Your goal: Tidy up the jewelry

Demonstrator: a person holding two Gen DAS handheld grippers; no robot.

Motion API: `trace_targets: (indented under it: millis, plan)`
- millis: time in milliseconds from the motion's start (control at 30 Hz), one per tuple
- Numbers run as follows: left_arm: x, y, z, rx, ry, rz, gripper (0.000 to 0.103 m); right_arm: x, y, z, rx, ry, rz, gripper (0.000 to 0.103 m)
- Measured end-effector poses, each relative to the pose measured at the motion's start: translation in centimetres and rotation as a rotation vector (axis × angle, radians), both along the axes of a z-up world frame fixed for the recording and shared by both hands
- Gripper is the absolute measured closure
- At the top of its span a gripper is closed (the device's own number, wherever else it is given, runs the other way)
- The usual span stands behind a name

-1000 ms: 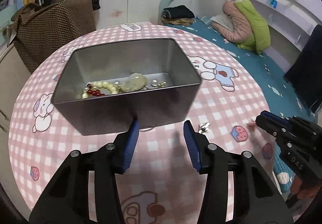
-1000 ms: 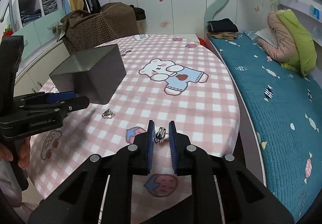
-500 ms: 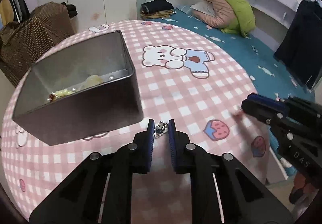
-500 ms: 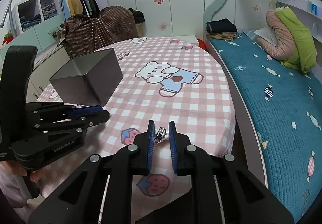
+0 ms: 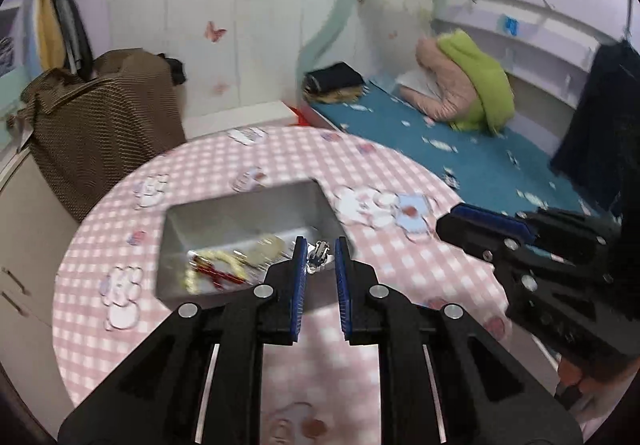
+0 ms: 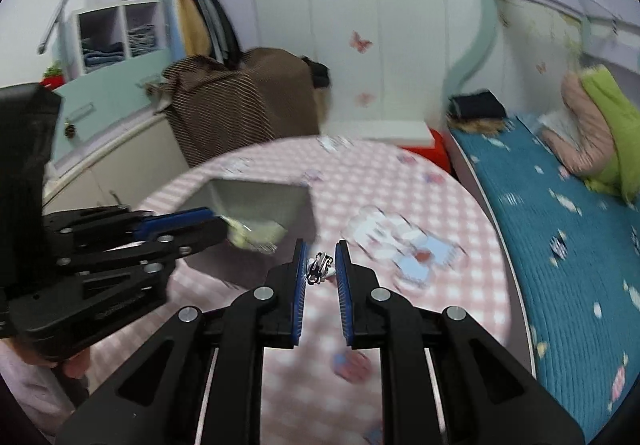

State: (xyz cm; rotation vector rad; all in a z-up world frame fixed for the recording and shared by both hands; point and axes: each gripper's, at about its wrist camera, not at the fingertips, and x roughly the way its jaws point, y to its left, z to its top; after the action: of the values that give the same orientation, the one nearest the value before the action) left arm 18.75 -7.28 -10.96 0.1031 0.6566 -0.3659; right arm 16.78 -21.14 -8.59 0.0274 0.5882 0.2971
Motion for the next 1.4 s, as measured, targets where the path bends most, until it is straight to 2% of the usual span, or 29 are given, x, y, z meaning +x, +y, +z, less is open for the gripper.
trace_targets:
  millis: [167, 367, 400, 467, 567, 633, 667, 700, 833, 900, 933, 967, 1133, 1200, 1233, 1267, 1300, 1400]
  plan:
    - [0.9, 2.2, 0.8, -0.027, -0.012, 0.033, 0.089, 1.1, 3.3, 1.2, -0.017, -0.032, 0.071, 0.090]
    - [1.7, 3.5, 0.8, -0.054, -0.005, 0.041, 0.089, 2.0, 4.8, 1.2, -0.022, -0.046, 0.111, 0.088]
    - [1.9, 3.7, 0.6, -0.057, -0.001, 0.042, 0.089, 2.0, 4.7, 1.3, -0.021, -0.049, 0.109, 0.086]
    - [2.2, 4.0, 0.4, -0.070, 0.012, 0.043, 0.089, 2.2, 4.3, 1.4, -0.022, -0.051, 0.078, 0.072]
    - [2.4, 3.7, 0.2, -0.081, 0.021, 0.037, 0.088, 2.3, 3.5, 1.2, -0.031, -0.042, 0.034, 0.068]
    - [2.3, 3.4, 0.2, -0.077, 0.016, 0.028, 0.072, 2.3, 3.1, 1.1, -0.041, -0.035, 0.014, 0.067]
    - [2.3, 3.4, 0.2, -0.076, 0.014, 0.027, 0.052, 2.2, 2.9, 1.1, -0.044, -0.034, 0.003, 0.067]
    - [2.3, 3.4, 0.2, -0.079, 0.011, 0.028, 0.046, 2.0, 2.8, 1.2, -0.041, -0.036, -0.003, 0.067]
    - [2.5, 3.6, 0.1, -0.084, 0.018, 0.052, 0.045, 1.7, 2.2, 1.1, -0.041, -0.038, -0.024, 0.066]
    - [2.5, 4.0, 0.2, -0.083, 0.016, 0.065, 0.039, 1.5, 2.2, 0.9, -0.047, -0.029, -0.020, 0.065]
    - [2.5, 4.1, 0.2, -0.084, 0.016, 0.070, 0.038, 1.4, 2.1, 0.5, -0.053, -0.016, -0.015, 0.061]
    - [2.5, 4.4, 0.2, -0.085, 0.018, 0.078, 0.038, 1.2, 2.2, -0.3, -0.061, 0.011, -0.002, 0.057]
    - [1.7, 5.2, 0.2, -0.079, 0.013, 0.093, 0.035, 0.6, 4.3, -6.6, -0.096, 0.204, 0.091, 0.057]
    - [1.6, 5.4, -0.3, -0.070, 0.028, 0.092, 0.035, 0.6, 5.0, -8.2, -0.105, 0.246, 0.100, 0.062]
    - [1.5, 5.5, -0.6, -0.064, 0.038, 0.094, 0.035, 0.5, 5.4, -8.8, -0.108, 0.248, 0.108, 0.069]
    - [1.5, 5.6, -0.8, -0.058, 0.046, 0.097, 0.035, 0.2, 5.7, -8.8, -0.134, 0.218, 0.116, 0.083]
    - [1.6, 5.6, -1.1, -0.051, 0.055, 0.098, 0.035, 0.1, 5.9, -8.6, -0.160, 0.208, 0.108, 0.090]
    - [1.9, 6.0, -1.4, -0.046, 0.064, 0.100, 0.035, 0.2, 5.3, -8.0, -0.128, 0.238, 0.092, 0.093]
